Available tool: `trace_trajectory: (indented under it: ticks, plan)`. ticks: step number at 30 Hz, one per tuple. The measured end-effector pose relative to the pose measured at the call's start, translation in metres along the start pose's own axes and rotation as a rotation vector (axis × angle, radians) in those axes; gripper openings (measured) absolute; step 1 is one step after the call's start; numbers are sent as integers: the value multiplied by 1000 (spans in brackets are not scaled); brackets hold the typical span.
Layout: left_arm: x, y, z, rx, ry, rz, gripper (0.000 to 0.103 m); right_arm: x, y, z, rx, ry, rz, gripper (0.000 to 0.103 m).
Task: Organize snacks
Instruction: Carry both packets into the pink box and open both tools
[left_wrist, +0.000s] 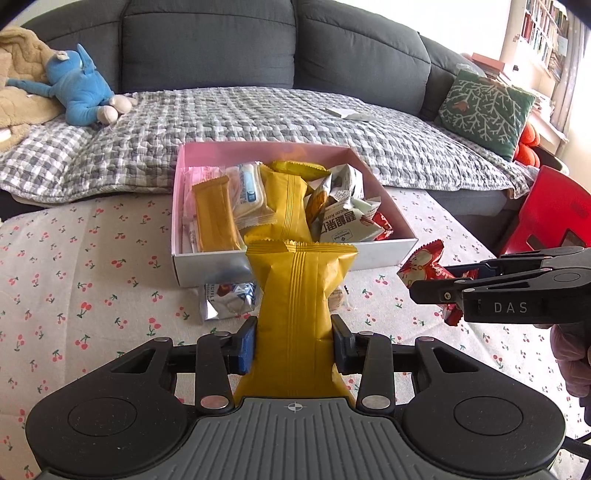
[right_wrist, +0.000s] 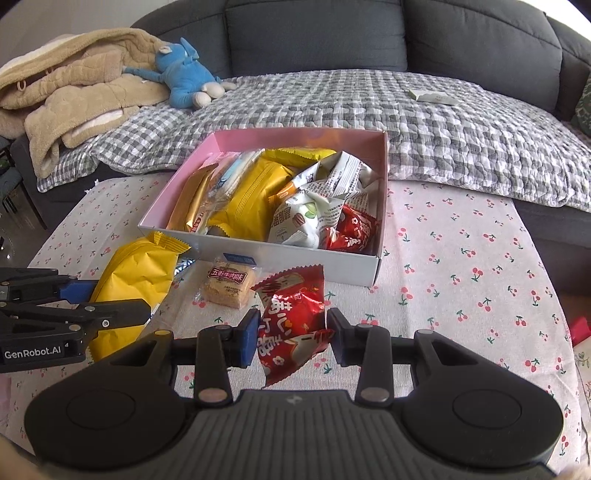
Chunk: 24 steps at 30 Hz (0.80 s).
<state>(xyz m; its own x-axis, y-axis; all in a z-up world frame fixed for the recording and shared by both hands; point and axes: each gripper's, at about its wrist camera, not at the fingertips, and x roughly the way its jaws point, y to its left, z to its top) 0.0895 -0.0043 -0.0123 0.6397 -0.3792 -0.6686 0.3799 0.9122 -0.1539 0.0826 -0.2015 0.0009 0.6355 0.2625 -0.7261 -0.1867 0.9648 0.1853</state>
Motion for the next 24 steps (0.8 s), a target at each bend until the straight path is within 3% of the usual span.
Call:
trace_trajectory:
  ticks: [13,24]
  plan:
    - [5,14,47,17,-54,114,37,0,-16,22,71,-44,11,36]
    - [47,34,89,-31,-14,198,38,10,-27,48,100,-67,28,36]
